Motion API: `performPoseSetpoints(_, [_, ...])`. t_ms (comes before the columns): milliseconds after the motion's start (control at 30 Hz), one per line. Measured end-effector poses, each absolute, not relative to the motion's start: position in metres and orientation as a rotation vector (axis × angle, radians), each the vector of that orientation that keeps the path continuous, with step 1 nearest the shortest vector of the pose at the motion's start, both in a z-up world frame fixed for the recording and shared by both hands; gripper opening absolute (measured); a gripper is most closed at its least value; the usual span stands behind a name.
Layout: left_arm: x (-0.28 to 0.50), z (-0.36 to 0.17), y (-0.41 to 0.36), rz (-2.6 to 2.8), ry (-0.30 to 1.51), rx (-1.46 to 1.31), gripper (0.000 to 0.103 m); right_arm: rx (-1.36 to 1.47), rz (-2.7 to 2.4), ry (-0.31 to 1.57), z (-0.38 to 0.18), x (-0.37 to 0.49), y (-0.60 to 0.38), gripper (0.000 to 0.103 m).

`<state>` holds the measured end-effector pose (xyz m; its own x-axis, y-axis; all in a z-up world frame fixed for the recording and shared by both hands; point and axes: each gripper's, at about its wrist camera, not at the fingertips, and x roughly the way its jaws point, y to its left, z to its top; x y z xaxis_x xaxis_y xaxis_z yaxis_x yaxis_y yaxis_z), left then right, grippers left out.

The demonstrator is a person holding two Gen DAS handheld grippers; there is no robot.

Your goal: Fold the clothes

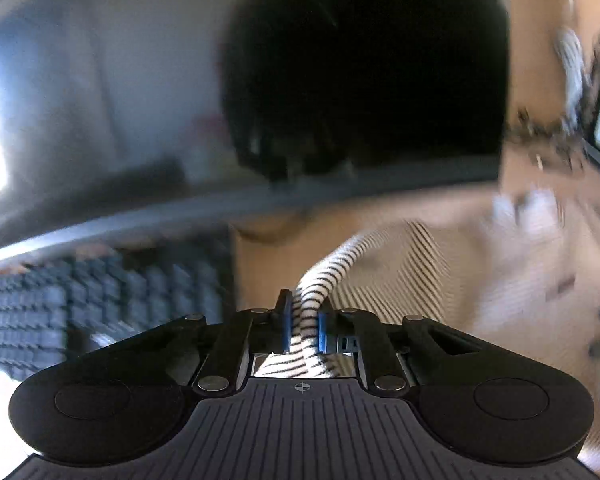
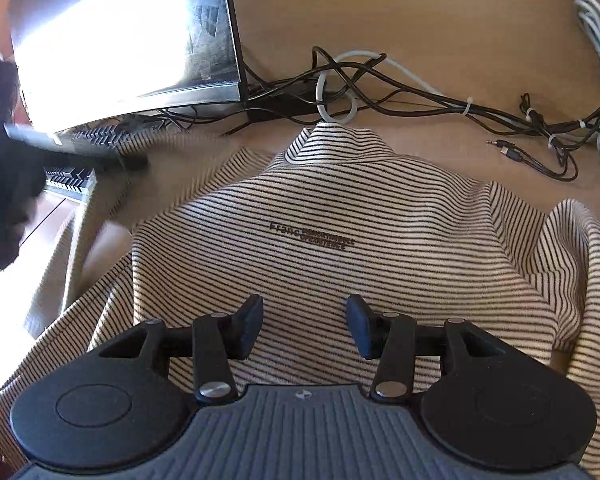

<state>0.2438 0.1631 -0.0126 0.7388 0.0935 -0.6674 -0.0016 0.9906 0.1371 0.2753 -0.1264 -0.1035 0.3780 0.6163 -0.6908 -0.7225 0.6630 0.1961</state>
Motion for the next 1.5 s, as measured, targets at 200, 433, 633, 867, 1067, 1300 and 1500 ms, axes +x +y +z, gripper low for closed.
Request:
performPoseSetpoints(200, [0.246, -0.014, 0.174, 0.108, 0.740, 0.162, 0.011, -0.187, 0.857, 0.786, -0.103, 0.267, -0.124, 0.060])
performPoseSetpoints(433, [0.229, -0.005, 0.178, 0.074, 0.740, 0.039, 0.033, -0.247, 0.720, 0.753, -0.082, 0.251, -0.146, 0.060])
performPoseSetpoints(633, [0.195, 0.002, 0.162, -0.103, 0.760, -0.192, 0.054, -0.475, 0.563, 0.718, -0.051, 0.208, -0.223, 0.055])
performPoseSetpoints(867, [0.160, -0.052, 0.088, -0.319, 0.980, -0.343, 0.078, -0.867, 0.476, 0.735, -0.079, 0.168, -0.241, 0.055])
performPoseSetpoints(1067, [0.156, -0.059, 0.064, -0.316, 1.039, -0.302, 0.103, -0.919, 0.393, 0.702, -0.104, 0.190, -0.225, 0.051])
performPoseSetpoints(1300, [0.147, -0.061, 0.065, -0.311, 1.046, -0.216, 0.103, -0.563, 0.367, 0.762, -0.063, 0.229, -0.236, 0.003])
performPoseSetpoints(1500, [0.145, -0.065, 0.065, -0.324, 1.043, -0.196, 0.103, -0.152, 0.381, 0.524, 0.072, 0.257, -0.250, 0.003])
